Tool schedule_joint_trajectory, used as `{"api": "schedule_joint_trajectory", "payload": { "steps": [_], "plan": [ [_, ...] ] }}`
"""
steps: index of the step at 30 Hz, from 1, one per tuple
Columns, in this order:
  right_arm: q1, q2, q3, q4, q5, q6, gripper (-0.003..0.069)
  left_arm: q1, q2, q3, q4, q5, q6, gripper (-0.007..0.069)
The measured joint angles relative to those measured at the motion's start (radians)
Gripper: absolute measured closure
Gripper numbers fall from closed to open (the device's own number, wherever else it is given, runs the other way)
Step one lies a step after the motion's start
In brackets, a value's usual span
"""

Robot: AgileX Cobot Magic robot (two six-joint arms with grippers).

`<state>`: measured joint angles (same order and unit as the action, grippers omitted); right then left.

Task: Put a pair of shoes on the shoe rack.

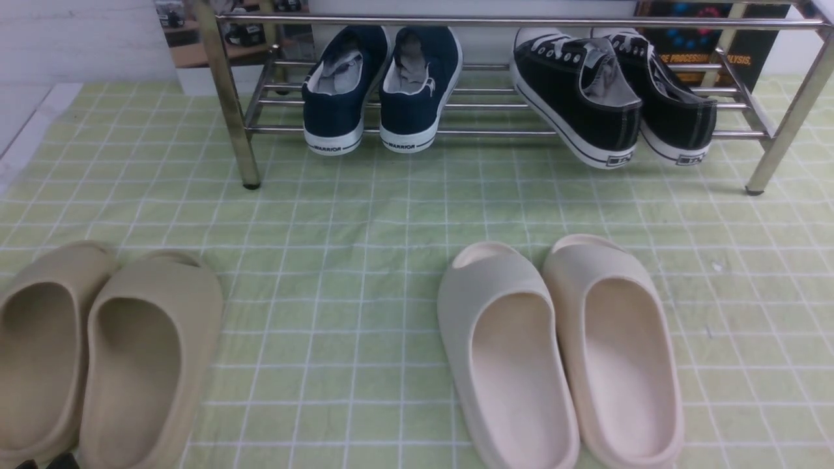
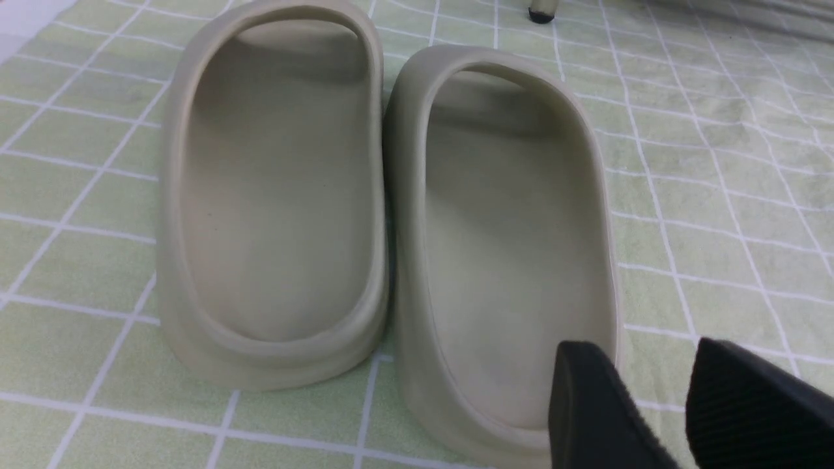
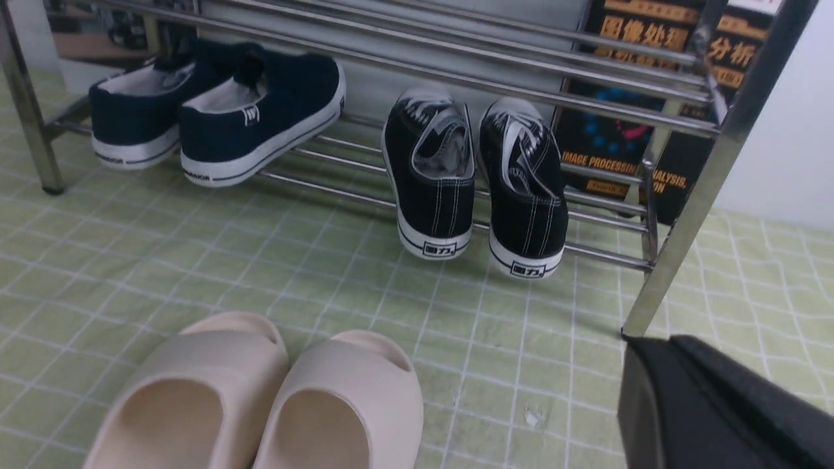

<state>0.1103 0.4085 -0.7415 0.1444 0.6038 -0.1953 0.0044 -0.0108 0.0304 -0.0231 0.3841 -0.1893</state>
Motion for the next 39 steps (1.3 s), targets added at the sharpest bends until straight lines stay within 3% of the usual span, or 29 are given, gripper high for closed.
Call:
{"api": "schedule_joint_trajectory", "payload": {
  "steps": [15, 21, 26, 32, 36, 39],
  "plan": [
    [0.000, -0.093, 0.043, 0.004, -0.011, 0.000, 0.0662, 0.000, 0.000, 0.000, 0.000, 0.000, 0.000, 0.0386],
    [-0.009, -0.143, 0.277, -0.012, -0.247, 0.001, 0.0662, 0.000, 0.000, 0.000, 0.000, 0.000, 0.000, 0.0386],
    [-0.116, -0.281, 0.582, -0.024, -0.449, 0.013, 0.0662, 0.000, 0.000, 0.000, 0.000, 0.000, 0.000, 0.0386],
    [-0.230, -0.406, 0.757, -0.165, -0.410, 0.195, 0.0662, 0.000, 0.000, 0.000, 0.000, 0.000, 0.000, 0.0386],
    [-0.236, -0.418, 0.767, -0.208, -0.318, 0.293, 0.0662, 0.000, 0.000, 0.000, 0.000, 0.000, 0.000, 0.0386],
    [-0.226, -0.418, 0.767, -0.209, -0.274, 0.299, 0.0662, 0.000, 0.000, 0.000, 0.000, 0.000, 0.000, 0.0386]
  ]
}}
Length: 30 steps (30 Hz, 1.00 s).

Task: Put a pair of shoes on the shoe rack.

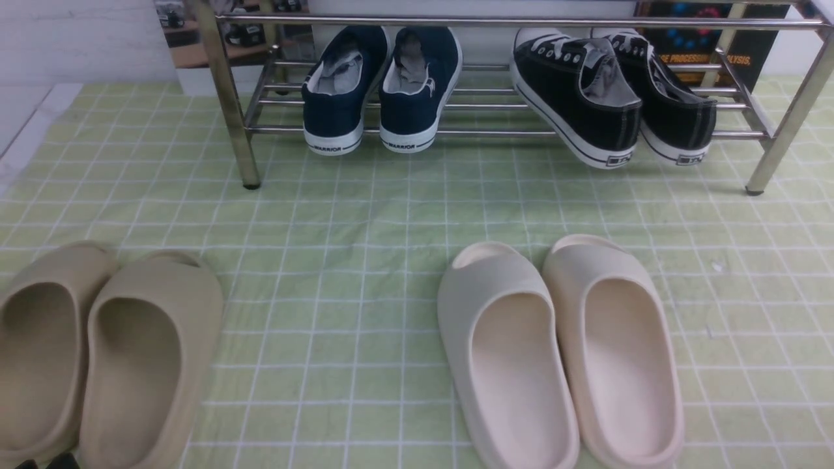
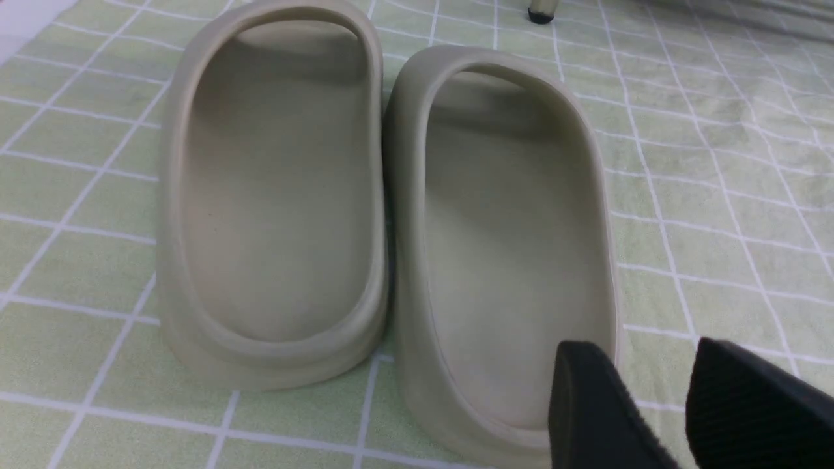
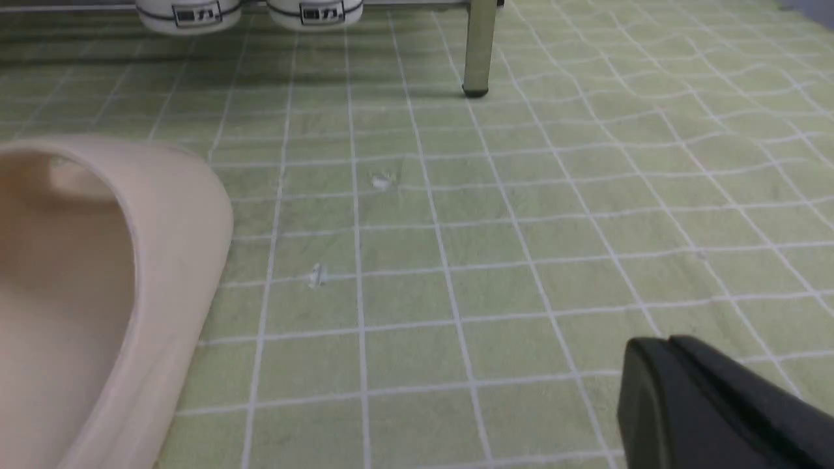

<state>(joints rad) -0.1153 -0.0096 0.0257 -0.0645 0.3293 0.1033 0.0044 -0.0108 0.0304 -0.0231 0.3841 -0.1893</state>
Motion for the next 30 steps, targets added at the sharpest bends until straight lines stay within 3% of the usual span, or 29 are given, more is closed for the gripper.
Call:
{"api": "schedule_joint_trajectory", "payload": {
  "steps": [30],
  "plan": [
    [0.006, 0.000, -0.009, 0.000, 0.049, 0.009, 0.0654, 0.000, 0.000, 0.000, 0.000, 0.000, 0.000, 0.0386]
  ]
}}
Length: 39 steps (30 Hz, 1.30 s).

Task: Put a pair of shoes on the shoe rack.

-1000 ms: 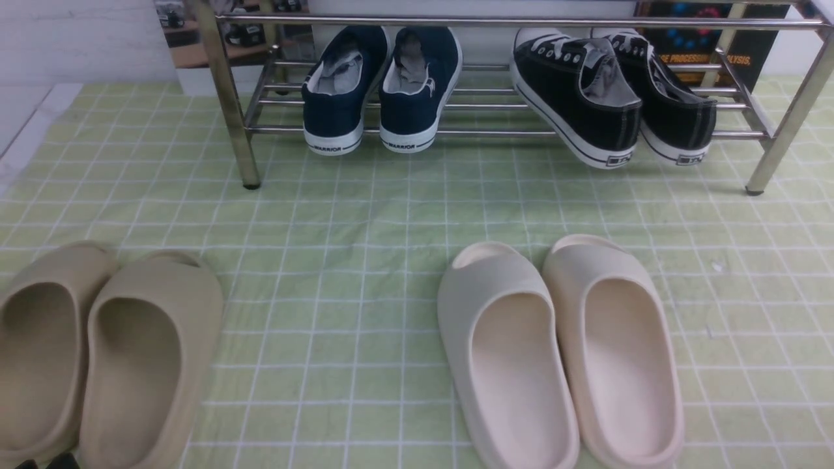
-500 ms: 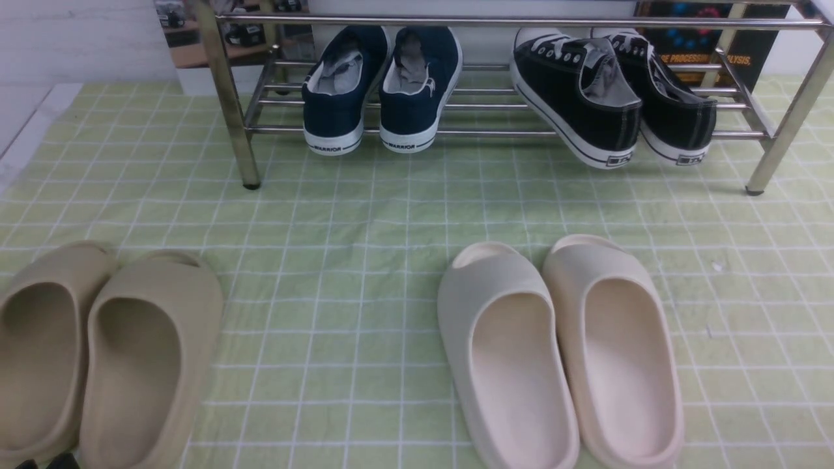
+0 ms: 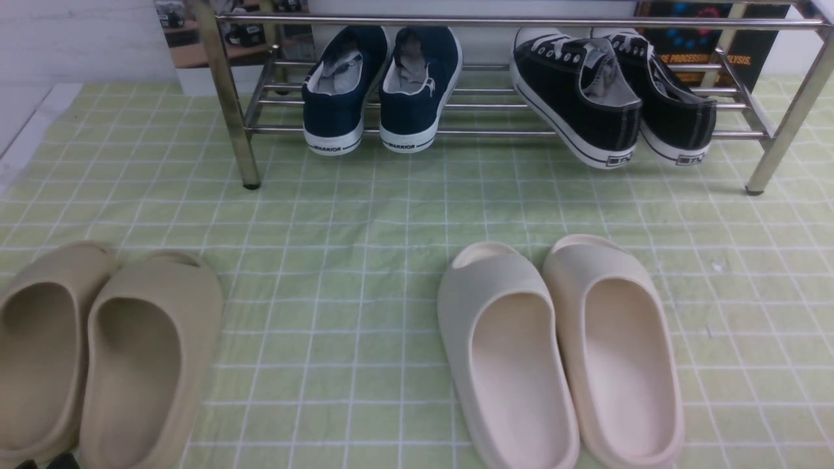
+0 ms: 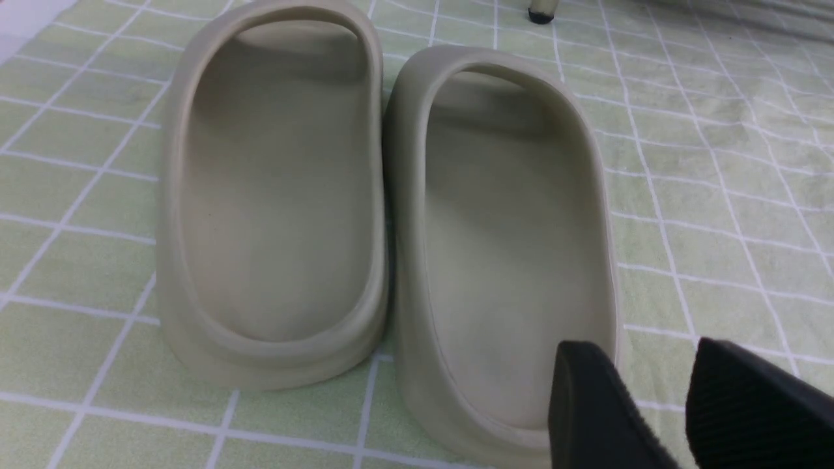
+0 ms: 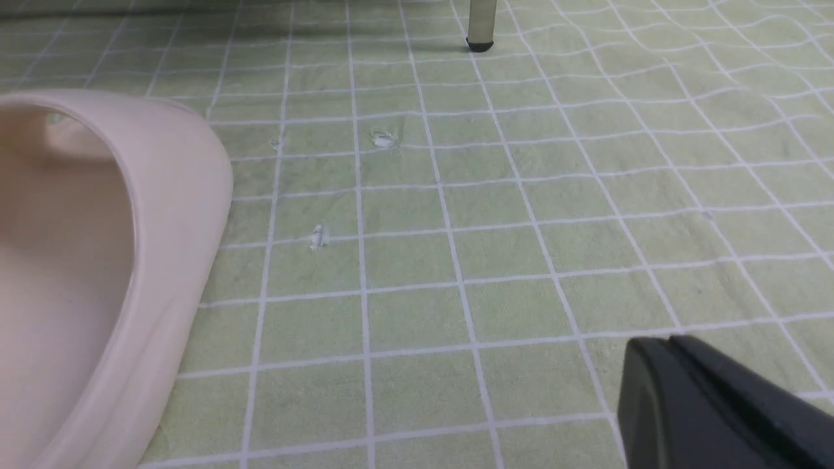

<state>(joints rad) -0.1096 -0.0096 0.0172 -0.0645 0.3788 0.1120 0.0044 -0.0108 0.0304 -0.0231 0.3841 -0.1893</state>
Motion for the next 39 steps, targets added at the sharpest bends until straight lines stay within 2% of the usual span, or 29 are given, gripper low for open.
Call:
{"api": "schedule_joint_trajectory", "payload": {
  "steps": [39],
  "plan": [
    [0.000, 0.000, 0.000, 0.000, 0.002, 0.008, 0.0636, 0.000, 0.000, 0.000, 0.000, 0.000, 0.000, 0.0386]
  ]
}}
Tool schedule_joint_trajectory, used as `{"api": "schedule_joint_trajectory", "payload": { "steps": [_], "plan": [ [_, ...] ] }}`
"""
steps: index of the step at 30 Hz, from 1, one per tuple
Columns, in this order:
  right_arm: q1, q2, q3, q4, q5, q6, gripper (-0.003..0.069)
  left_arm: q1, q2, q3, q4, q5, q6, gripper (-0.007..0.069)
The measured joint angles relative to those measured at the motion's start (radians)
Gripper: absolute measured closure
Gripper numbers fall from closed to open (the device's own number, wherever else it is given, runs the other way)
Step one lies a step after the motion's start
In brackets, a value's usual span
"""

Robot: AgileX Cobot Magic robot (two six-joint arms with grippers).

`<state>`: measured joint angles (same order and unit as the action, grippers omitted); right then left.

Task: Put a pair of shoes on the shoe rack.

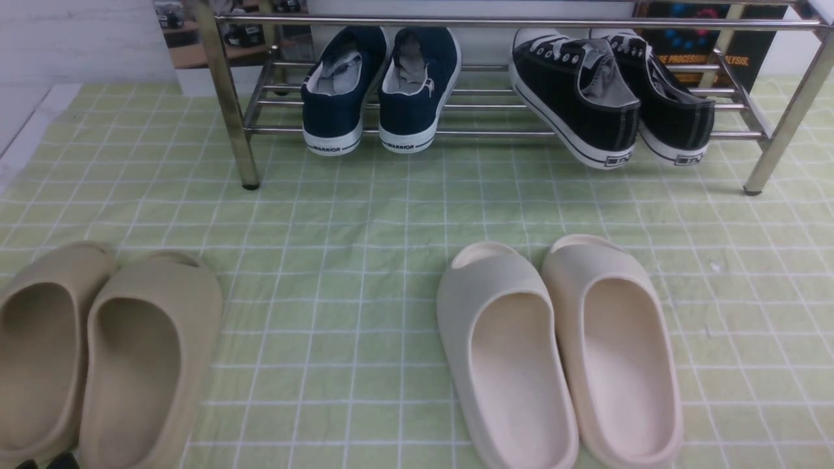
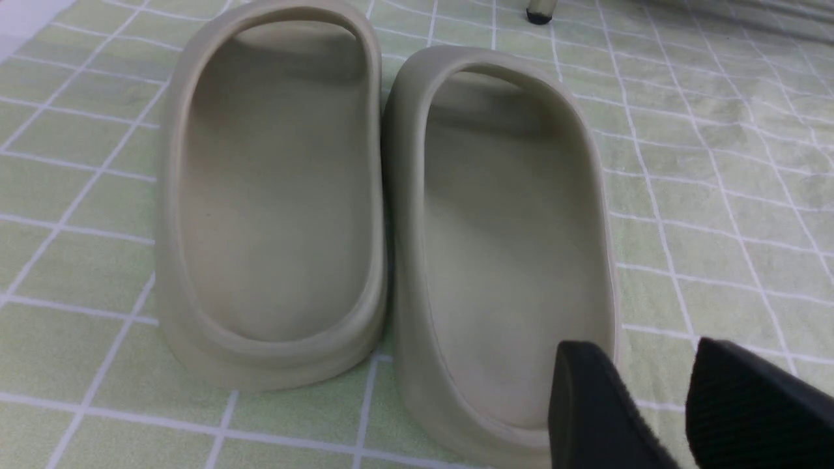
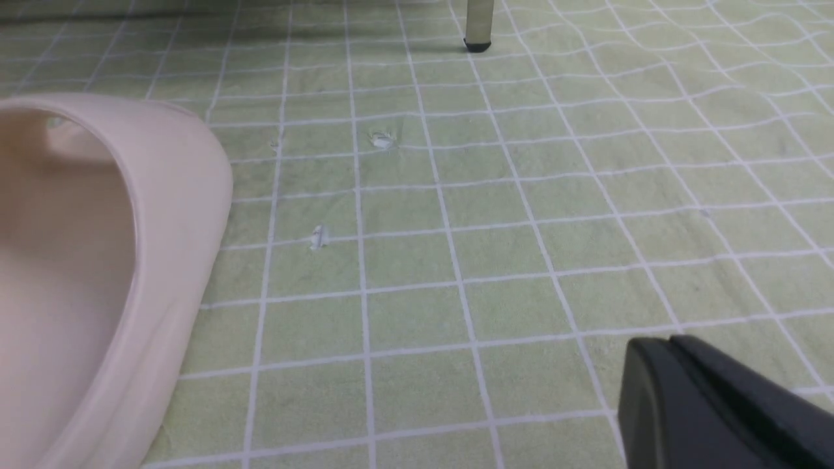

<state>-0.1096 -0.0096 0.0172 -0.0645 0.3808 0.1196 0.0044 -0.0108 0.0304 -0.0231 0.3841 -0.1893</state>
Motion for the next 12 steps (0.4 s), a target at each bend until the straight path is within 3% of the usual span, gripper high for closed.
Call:
{"api": "schedule_joint_trajectory", "payload": {
  "steps": [12],
  "plan": [
    [0.000, 0.000, 0.000, 0.000, 0.000, 0.001, 0.0623, 0.000, 0.000, 0.000, 0.000, 0.000, 0.000, 0.0386]
  ]
}}
